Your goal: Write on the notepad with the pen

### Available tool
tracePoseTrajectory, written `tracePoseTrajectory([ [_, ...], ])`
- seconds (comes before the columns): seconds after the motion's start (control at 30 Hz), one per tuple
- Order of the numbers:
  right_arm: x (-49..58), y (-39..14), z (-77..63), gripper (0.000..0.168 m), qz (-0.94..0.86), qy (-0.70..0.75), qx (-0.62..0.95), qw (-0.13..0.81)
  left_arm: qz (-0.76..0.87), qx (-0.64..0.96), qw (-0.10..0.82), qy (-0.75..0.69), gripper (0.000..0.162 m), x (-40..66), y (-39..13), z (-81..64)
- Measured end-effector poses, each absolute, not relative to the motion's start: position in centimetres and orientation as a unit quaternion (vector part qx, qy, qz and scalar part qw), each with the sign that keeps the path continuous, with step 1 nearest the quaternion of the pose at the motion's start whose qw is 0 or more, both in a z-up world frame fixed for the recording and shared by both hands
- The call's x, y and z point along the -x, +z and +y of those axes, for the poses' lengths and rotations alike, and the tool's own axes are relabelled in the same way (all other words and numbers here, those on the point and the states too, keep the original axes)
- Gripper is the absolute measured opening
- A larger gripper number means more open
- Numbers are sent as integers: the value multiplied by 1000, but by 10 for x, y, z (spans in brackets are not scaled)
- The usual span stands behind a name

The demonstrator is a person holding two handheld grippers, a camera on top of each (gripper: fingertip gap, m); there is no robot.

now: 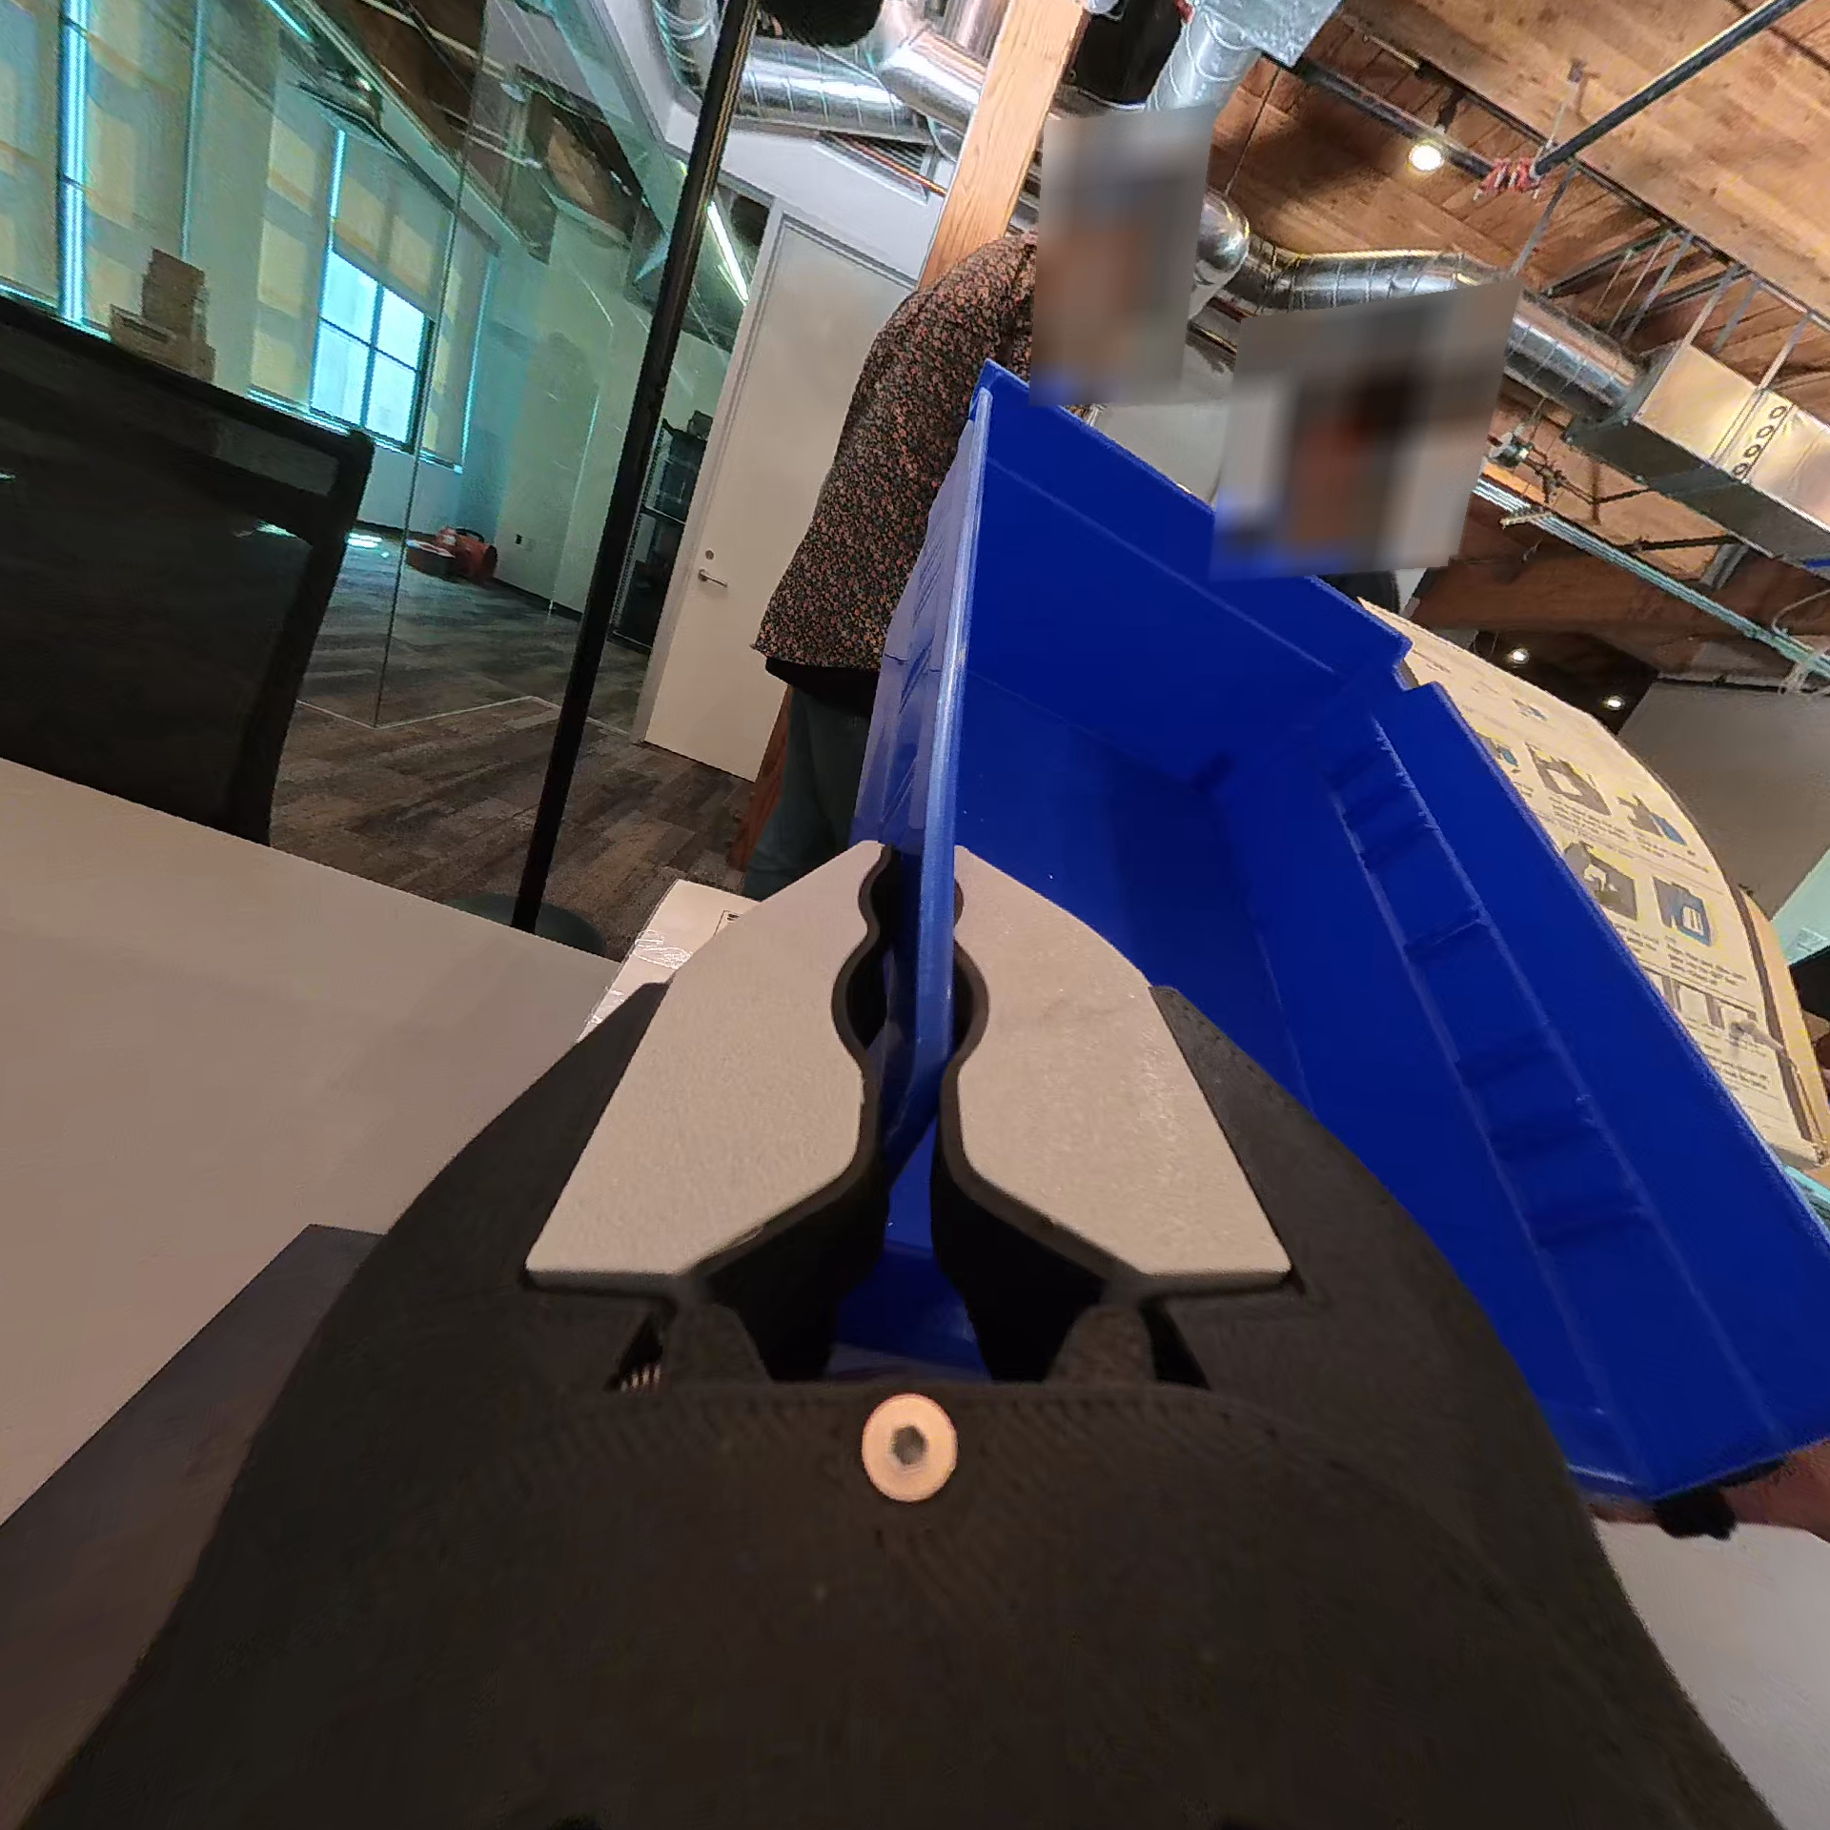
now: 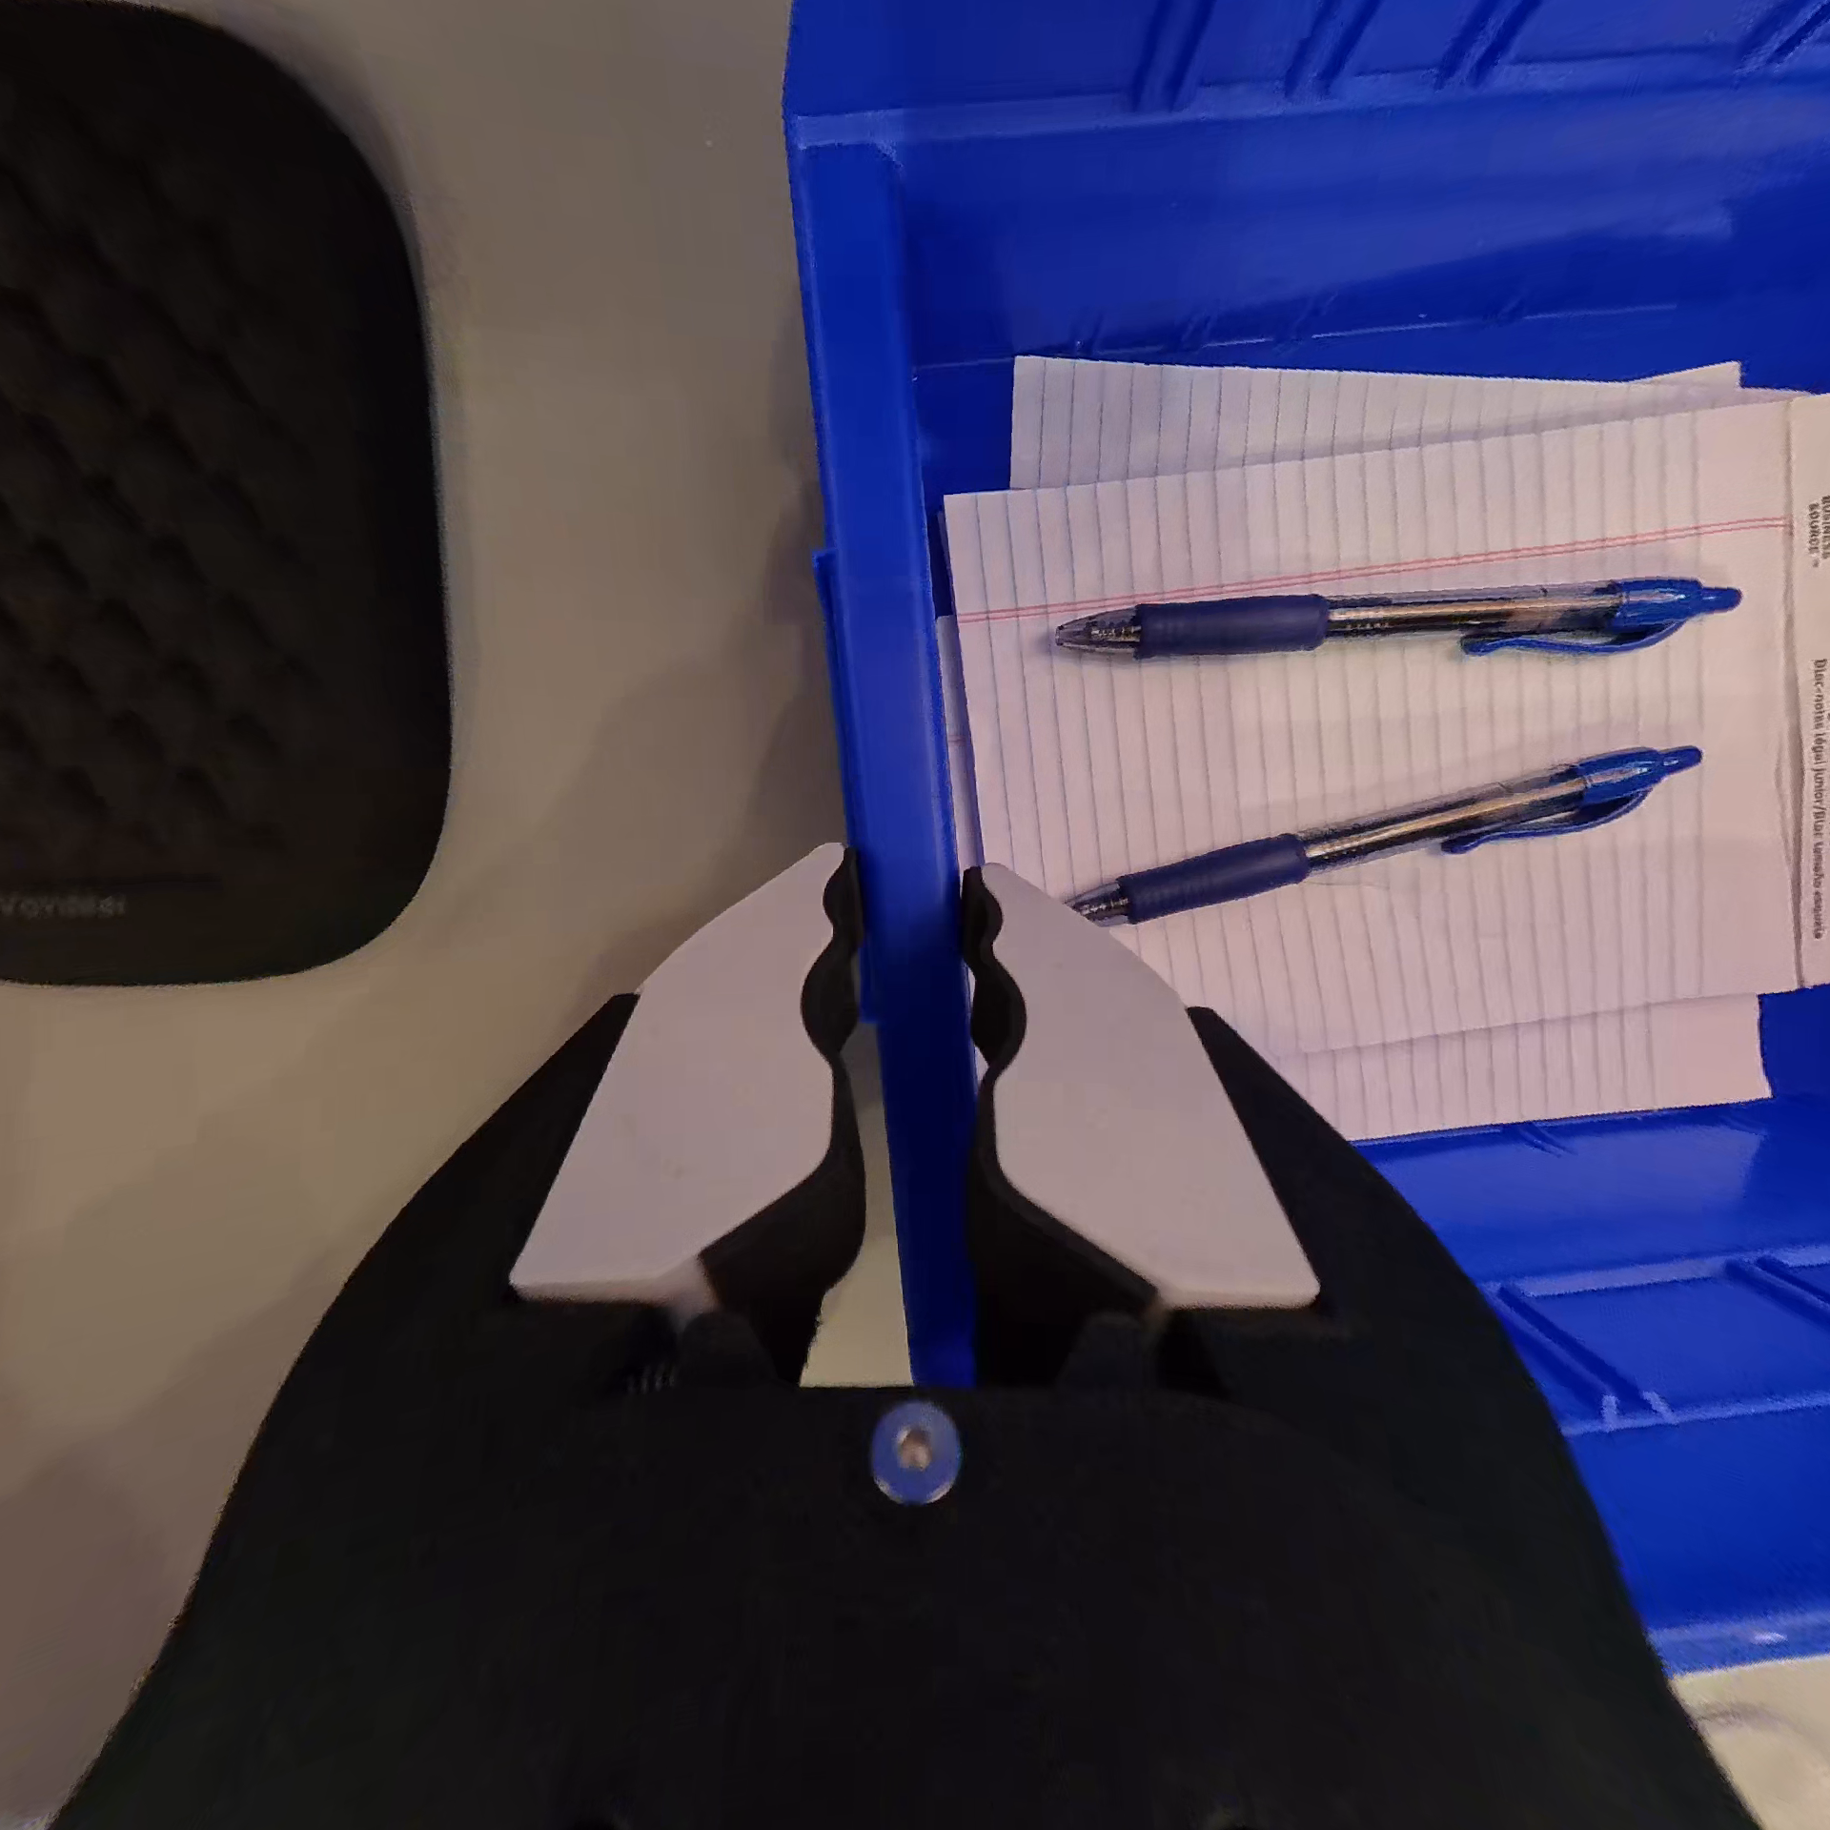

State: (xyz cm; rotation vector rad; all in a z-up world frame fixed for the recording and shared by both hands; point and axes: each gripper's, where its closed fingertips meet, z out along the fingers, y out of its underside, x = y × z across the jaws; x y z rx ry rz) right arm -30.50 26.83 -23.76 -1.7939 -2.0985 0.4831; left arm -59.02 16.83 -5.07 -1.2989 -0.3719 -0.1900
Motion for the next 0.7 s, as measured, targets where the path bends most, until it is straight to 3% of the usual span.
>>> tracePoseTrajectory([
  [0.1,307,-237,268,19,-739,165,630,173,-170,601,776,-85,4,589,-50,169],
  [0.13,307,-236,267,28,-737,164,632,174,-169,601,777,-83,4,589,-50,169],
  [0.17,308,-231,266,48,-737,166,629,186,-169,600,777,-82,4,588,-50,169],
  [0.27,306,-209,263,67,-727,166,627,224,-165,593,783,-83,4,585,-46,170],
  [0.37,298,-175,257,72,-693,203,638,267,-149,582,795,-81,4,573,-38,173],
  [0.57,276,-69,248,76,-479,418,668,387,-104,568,815,-59,4,523,-17,185],
  [0.7,258,-42,242,92,-388,499,666,397,-54,566,822,-12,4,471,3,193],
])
